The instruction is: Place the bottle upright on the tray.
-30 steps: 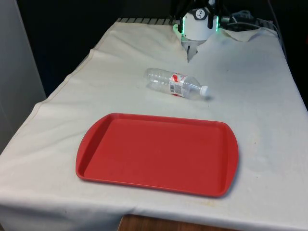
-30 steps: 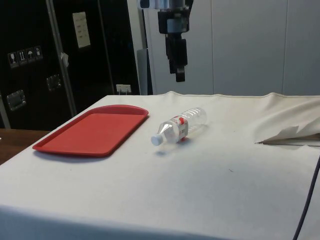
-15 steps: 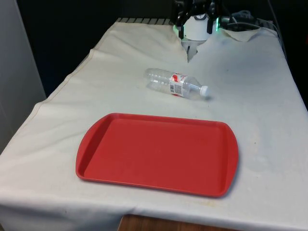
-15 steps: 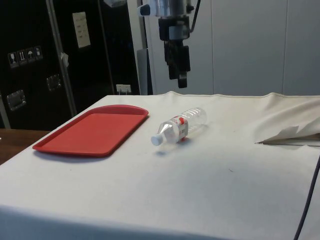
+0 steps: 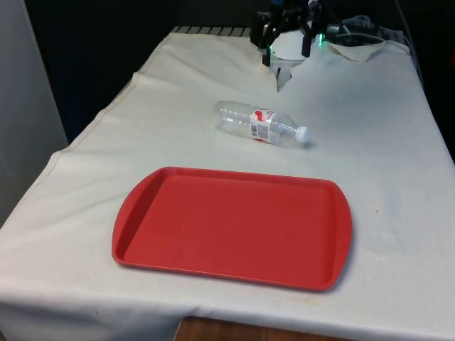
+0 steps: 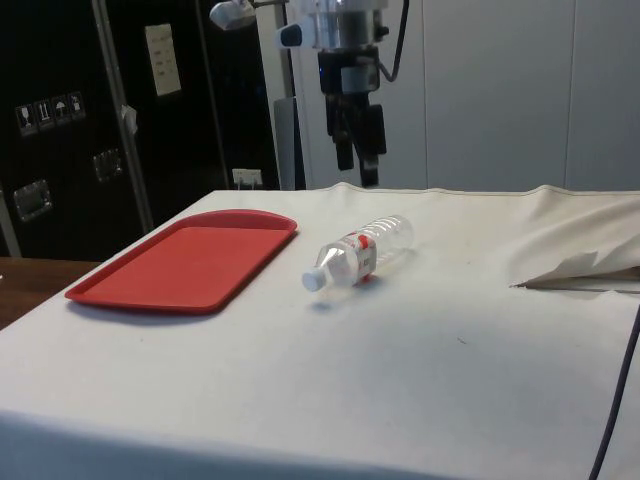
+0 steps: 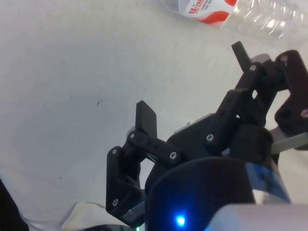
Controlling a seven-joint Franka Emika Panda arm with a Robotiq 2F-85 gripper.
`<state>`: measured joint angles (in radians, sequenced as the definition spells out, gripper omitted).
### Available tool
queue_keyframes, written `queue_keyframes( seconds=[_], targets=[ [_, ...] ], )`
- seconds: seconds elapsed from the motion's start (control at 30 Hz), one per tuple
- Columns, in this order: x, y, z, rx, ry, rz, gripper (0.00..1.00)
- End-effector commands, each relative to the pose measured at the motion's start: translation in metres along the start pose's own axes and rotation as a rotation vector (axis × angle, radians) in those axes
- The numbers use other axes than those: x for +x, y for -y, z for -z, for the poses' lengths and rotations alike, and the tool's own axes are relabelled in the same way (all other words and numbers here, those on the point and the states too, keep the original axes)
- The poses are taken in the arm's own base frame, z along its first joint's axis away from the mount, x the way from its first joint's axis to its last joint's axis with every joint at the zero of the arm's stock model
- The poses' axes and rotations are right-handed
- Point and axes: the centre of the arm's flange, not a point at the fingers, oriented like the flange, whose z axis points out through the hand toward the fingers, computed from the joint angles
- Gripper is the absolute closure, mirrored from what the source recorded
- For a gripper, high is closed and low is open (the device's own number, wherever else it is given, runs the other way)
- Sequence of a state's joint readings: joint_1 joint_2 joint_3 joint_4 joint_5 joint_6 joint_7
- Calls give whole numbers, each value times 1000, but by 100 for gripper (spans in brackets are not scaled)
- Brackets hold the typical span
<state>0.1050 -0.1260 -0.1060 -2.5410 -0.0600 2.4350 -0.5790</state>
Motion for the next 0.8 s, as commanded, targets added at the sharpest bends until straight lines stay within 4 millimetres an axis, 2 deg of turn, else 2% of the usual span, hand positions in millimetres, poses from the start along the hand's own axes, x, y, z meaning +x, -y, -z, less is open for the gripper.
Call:
queue_keyframes(
  seconds=[0.0, 0.77],
  targets=[
    [0, -3, -2, -2, -5, 13, 0],
    [7, -23, -22, 6, 14, 132, 0]
  ],
)
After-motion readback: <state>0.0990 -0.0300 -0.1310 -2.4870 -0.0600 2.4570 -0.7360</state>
